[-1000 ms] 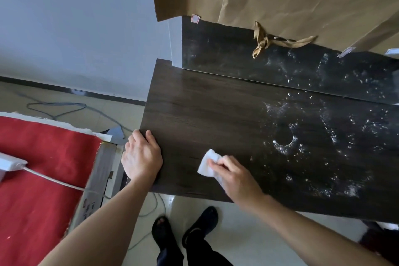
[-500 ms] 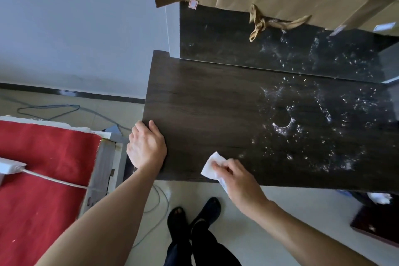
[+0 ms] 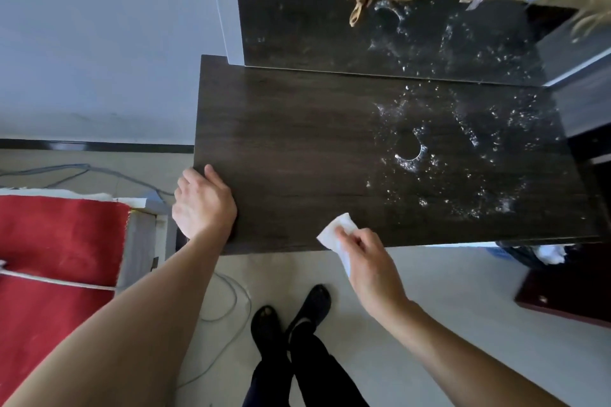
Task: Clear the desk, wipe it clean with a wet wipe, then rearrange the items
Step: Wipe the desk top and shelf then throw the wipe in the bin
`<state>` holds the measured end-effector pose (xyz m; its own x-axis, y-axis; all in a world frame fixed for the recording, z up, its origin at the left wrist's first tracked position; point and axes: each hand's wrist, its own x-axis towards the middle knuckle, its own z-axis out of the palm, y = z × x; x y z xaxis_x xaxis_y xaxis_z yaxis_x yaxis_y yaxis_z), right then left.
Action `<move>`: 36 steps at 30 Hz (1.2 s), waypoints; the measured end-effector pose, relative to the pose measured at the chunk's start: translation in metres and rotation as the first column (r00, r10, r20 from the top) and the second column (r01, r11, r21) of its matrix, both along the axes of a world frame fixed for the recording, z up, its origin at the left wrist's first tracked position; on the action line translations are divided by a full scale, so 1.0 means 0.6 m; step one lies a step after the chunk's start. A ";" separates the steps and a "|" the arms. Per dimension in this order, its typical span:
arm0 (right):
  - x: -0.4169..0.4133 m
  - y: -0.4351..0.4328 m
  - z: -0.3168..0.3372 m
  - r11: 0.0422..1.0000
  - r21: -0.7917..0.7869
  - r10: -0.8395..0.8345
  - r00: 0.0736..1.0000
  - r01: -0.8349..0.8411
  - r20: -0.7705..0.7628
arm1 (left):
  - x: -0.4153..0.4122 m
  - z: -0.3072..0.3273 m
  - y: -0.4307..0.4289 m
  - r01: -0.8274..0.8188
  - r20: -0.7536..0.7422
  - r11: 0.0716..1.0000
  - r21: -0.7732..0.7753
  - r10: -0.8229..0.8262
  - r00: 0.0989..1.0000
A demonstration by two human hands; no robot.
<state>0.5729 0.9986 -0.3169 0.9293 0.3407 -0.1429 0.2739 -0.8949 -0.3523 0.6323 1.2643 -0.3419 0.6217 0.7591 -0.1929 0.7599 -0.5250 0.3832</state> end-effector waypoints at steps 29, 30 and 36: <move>0.144 -0.138 -0.023 0.989 0.035 0.137 0.988 -0.140 0.075 | -0.033 -0.012 -0.207 0.224 -0.016 0.954 0.197 -0.226 0.974; 0.173 -0.160 -0.020 0.998 0.002 0.067 0.996 -0.067 0.065 | -0.032 -0.012 -0.208 0.219 -0.021 0.955 0.198 -0.219 0.976; 0.341 -0.064 -0.025 0.979 -0.070 -0.183 0.979 0.189 0.087 | -0.029 -0.014 -0.209 0.199 -0.013 0.952 0.231 -0.202 0.979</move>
